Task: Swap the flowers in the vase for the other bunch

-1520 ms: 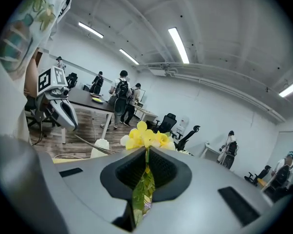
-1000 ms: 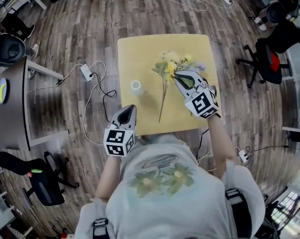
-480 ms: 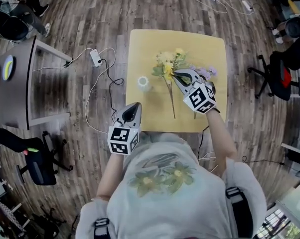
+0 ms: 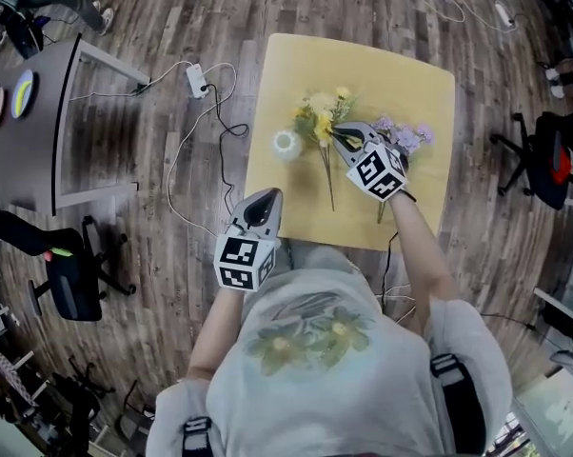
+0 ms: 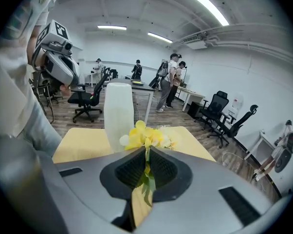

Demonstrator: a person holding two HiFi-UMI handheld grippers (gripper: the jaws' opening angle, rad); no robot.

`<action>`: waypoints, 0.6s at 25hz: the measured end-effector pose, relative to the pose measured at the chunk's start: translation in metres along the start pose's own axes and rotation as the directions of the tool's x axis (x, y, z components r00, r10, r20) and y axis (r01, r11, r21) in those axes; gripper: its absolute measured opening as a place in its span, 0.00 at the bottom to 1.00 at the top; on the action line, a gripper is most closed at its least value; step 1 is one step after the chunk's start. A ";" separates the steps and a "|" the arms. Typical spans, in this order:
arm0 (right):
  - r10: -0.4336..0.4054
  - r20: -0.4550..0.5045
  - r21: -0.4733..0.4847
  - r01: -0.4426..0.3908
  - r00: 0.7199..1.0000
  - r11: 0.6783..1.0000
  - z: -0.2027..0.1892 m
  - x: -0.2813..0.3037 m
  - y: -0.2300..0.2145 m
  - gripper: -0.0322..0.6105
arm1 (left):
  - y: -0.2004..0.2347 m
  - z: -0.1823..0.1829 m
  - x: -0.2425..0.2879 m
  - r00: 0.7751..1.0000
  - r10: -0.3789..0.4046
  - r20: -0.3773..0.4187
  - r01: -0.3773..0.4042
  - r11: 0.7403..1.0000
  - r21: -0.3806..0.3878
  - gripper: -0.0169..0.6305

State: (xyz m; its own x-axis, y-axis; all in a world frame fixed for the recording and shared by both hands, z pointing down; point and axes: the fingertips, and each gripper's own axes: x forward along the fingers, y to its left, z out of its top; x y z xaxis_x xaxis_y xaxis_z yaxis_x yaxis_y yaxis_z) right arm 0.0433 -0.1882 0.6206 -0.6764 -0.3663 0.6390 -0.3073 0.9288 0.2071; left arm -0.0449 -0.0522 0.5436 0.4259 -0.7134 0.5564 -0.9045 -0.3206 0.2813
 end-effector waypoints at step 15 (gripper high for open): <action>-0.074 -0.092 0.227 0.094 0.993 0.969 -0.044 0.018 -0.005 0.13 | -0.006 -0.001 0.021 0.997 -0.064 -0.042 0.065 0.997 0.031 0.05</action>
State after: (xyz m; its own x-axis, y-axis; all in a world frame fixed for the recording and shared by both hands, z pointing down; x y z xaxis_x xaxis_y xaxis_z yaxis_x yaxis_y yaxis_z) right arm 0.0623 -0.1969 0.6634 -0.5875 -0.4278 0.6869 -0.5132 0.8533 0.0924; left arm -0.0304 -0.0647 0.5548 0.4836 -0.6648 0.5694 -0.8749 -0.3859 0.2925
